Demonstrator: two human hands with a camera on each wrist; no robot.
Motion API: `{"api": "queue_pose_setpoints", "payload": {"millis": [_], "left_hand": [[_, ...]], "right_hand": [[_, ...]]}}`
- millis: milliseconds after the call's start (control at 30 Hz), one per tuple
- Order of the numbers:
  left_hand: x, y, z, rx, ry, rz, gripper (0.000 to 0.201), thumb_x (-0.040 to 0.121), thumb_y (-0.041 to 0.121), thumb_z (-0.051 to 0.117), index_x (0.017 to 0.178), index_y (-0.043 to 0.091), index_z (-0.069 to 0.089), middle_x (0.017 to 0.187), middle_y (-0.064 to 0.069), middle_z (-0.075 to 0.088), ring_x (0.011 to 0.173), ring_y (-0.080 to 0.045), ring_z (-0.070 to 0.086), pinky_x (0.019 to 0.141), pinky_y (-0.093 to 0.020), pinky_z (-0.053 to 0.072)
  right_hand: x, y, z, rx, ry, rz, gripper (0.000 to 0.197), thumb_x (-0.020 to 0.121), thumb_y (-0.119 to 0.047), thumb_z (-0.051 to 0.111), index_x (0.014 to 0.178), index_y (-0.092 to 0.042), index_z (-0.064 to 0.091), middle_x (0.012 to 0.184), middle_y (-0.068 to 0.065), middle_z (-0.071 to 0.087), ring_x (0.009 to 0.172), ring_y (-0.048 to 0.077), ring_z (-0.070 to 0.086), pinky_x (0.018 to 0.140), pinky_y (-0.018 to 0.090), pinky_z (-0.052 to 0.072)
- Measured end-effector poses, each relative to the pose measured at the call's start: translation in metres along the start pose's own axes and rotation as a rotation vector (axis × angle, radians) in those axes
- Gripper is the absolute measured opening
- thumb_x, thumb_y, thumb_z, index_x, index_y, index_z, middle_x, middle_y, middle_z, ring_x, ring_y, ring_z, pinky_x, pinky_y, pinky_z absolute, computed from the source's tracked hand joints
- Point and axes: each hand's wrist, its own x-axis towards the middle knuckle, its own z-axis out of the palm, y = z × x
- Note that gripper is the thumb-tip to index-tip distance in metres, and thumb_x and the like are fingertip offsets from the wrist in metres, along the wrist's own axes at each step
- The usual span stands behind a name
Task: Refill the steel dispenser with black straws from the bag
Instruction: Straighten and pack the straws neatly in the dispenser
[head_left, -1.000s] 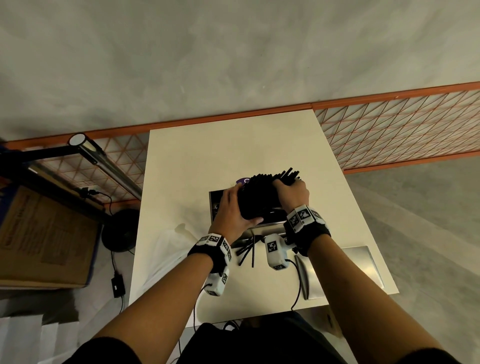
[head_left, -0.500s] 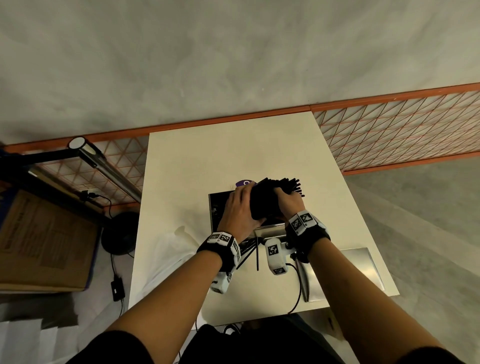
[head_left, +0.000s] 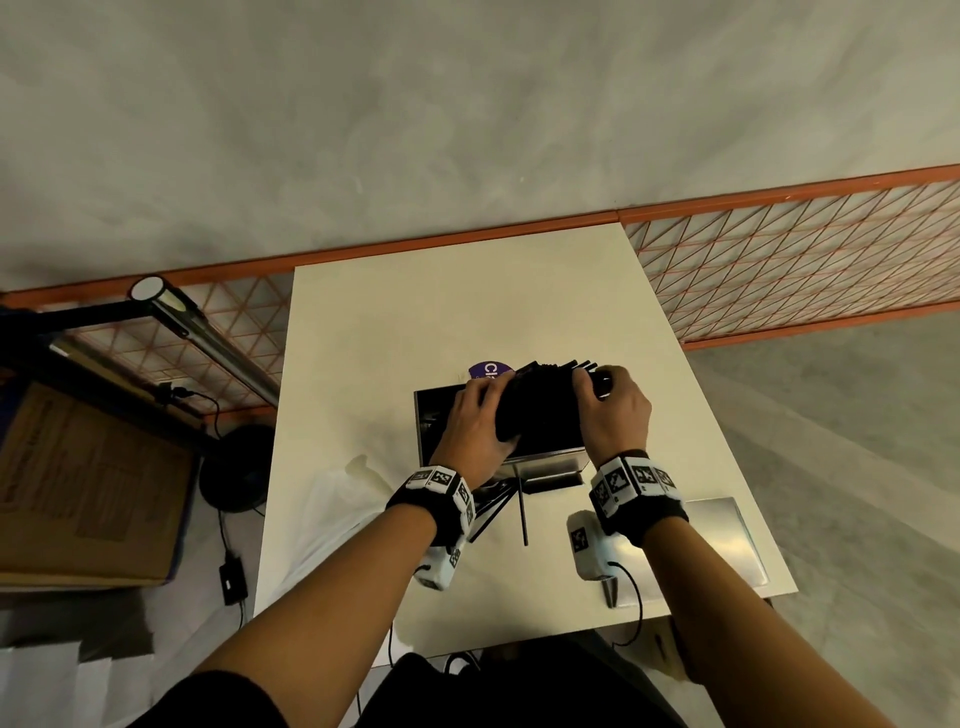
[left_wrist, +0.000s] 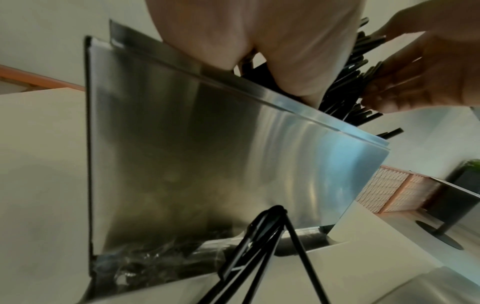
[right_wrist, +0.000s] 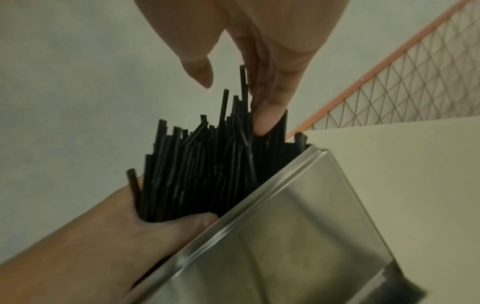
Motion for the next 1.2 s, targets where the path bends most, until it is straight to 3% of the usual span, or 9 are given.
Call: {"api": "queue_pose_setpoints", "payload": {"millis": [133,233,400,567,700,800,867,1000,1200], "left_hand": [[0.002,-0.002,0.0,-0.001,-0.034,0.021,0.088,0.083,0.022,0.082,0.155,0.031,0.032,0.14,-0.004,0.038,0.135,-0.026,0.039,0.112,-0.047,0.044],[0.004,0.003,0.002,0.027,-0.078,0.026,0.087,0.085,0.031,0.08,0.156,0.032,0.029,0.143,-0.005,0.033,0.137,-0.028,0.037,0.111,-0.05,0.044],[0.007,0.009,0.002,-0.014,-0.123,-0.021,0.096,0.082,0.048,0.08,0.157,0.028,0.025,0.149,-0.004,0.029,0.137,-0.029,0.037,0.111,-0.053,0.043],[-0.001,-0.005,-0.012,-0.021,-0.204,-0.011,0.114,0.071,0.061,0.083,0.158,0.03,0.017,0.154,0.002,0.021,0.143,-0.026,0.03,0.115,-0.049,0.04],[-0.019,-0.028,-0.023,0.139,-0.244,0.088,0.118,0.073,0.057,0.083,0.161,0.025,0.012,0.157,0.001,0.018,0.147,-0.025,0.025,0.119,-0.044,0.035],[-0.026,-0.036,-0.024,0.198,-0.212,0.086,0.11,0.079,0.053,0.08,0.161,0.02,0.016,0.157,0.0,0.021,0.146,-0.022,0.028,0.115,-0.04,0.041],[-0.025,-0.037,-0.023,0.235,-0.177,0.102,0.104,0.081,0.055,0.076,0.16,0.017,0.02,0.157,-0.001,0.026,0.144,-0.023,0.032,0.114,-0.039,0.04],[-0.025,-0.032,-0.015,0.364,-0.165,0.151,0.098,0.085,0.066,0.065,0.158,0.015,0.024,0.155,-0.004,0.032,0.142,-0.027,0.036,0.119,-0.046,0.031],[-0.026,-0.029,-0.012,0.432,-0.164,0.12,0.099,0.084,0.07,0.061,0.158,0.015,0.023,0.157,-0.004,0.031,0.144,-0.025,0.036,0.118,-0.048,0.03]], "right_hand": [[0.013,0.007,-0.005,-0.001,0.102,-0.016,0.04,0.094,-0.042,0.052,0.118,-0.012,0.06,0.117,0.008,0.056,0.107,0.026,0.053,0.086,0.033,0.04],[0.019,0.006,0.003,-0.053,-0.127,0.011,0.048,0.098,-0.041,0.045,0.134,-0.01,0.052,0.14,0.012,0.046,0.13,0.031,0.042,0.107,0.041,0.035],[0.009,0.002,0.019,0.001,-0.297,0.023,0.062,0.101,-0.043,0.04,0.154,-0.017,0.021,0.148,0.016,0.039,0.131,0.033,0.043,0.104,0.037,0.035],[0.011,0.026,0.003,0.083,-0.192,0.009,0.049,0.101,-0.04,0.042,0.145,-0.019,0.039,0.138,0.012,0.05,0.121,0.027,0.051,0.101,0.038,0.042],[-0.003,0.062,-0.016,-0.023,0.0,0.116,0.023,0.095,-0.027,0.049,0.103,-0.011,0.063,0.1,0.012,0.065,0.093,0.03,0.059,0.078,0.031,0.042],[-0.022,0.091,-0.017,-0.153,-0.195,0.4,0.026,0.081,-0.028,0.05,0.077,-0.01,0.067,0.072,0.011,0.07,0.068,0.032,0.066,0.067,0.043,0.058],[-0.044,0.098,-0.003,-0.191,-0.467,0.472,0.025,0.085,-0.022,0.055,0.075,-0.007,0.072,0.068,0.009,0.071,0.054,0.025,0.064,0.06,0.037,0.06],[-0.082,0.091,0.044,-0.186,-0.696,0.41,0.027,0.092,-0.031,0.058,0.091,-0.007,0.069,0.086,0.01,0.071,0.065,0.027,0.069,0.059,0.037,0.061],[-0.096,0.074,0.105,-0.12,-0.576,0.478,0.041,0.091,-0.046,0.059,0.104,-0.009,0.068,0.101,0.015,0.071,0.091,0.038,0.068,0.079,0.046,0.058]]}}
